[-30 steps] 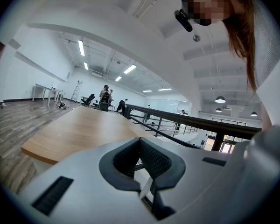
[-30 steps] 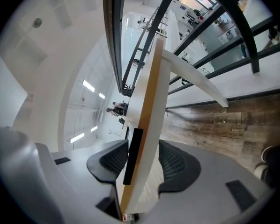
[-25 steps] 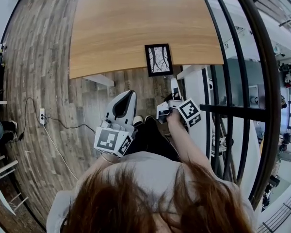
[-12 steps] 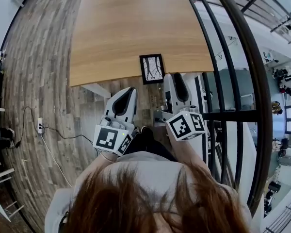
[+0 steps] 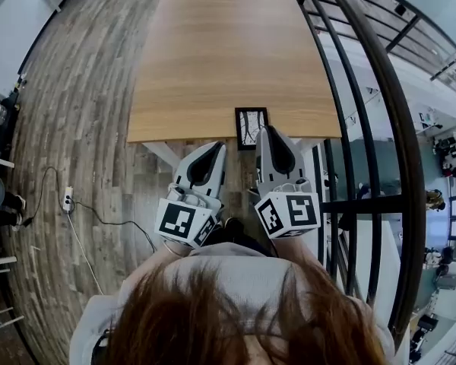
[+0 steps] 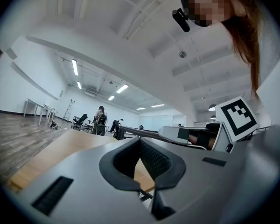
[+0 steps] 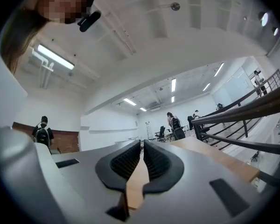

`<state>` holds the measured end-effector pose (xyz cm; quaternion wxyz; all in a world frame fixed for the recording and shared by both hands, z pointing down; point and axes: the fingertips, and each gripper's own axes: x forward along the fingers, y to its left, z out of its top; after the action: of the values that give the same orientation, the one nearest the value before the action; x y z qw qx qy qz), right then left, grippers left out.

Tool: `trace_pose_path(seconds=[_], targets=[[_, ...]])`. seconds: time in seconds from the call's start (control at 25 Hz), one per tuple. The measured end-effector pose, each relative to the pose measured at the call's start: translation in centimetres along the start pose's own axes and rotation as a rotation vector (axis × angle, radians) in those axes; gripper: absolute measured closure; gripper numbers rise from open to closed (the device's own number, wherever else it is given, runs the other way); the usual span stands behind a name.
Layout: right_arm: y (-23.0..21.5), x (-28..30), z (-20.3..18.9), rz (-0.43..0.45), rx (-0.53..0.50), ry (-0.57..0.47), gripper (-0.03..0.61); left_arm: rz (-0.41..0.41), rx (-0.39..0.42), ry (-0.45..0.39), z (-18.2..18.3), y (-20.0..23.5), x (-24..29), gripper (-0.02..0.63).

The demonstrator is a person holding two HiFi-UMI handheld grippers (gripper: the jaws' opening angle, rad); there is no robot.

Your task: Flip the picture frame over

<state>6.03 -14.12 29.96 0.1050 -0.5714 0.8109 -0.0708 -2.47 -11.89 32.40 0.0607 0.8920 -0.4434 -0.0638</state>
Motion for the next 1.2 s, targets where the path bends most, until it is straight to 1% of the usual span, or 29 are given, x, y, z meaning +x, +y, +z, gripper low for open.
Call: trace_pose_path(seconds=[0.08, 0.28, 0.48, 0.6, 0.84, 0.96, 1.2], targets=[[0.6, 0.1, 0.4, 0.017, -0.003, 0.003, 0.551, 0.003, 0.008, -0.009, 0.5, 0.0, -0.1, 0.607], [1.4, 0.7, 0.4, 0.039, -0.036, 0.008, 0.561, 0.003, 0.024, -0.027, 1.2, 0.1, 0.0, 0.607], [2.4, 0.4, 0.4, 0.072, -0.022, 0.026, 0.561, -0.003, 0.031, -0.024, 1.8, -0.6, -0.2, 0.607], [2.8, 0.8, 0.4, 0.082, -0.060, 0.020, 0.561, 0.006, 0.039, -0.037, 2.1, -0.3, -0.2, 0.607], [3.1, 1.1, -0.4, 0.085, -0.108, 0.050, 0.561, -0.001, 0.042, -0.035, 1.9, -0.2, -0.1, 0.607], [3.3, 1.2, -0.9, 0.088, -0.110, 0.064, 0.561, 0.002, 0.035, -0.036, 1.8, 0.0, -0.3, 0.607], [3.8, 1.2, -1.0, 0.099, -0.120, 0.059, 0.561, 0.003, 0.040, -0.037, 1.7, 0.2, -0.6, 0.607]])
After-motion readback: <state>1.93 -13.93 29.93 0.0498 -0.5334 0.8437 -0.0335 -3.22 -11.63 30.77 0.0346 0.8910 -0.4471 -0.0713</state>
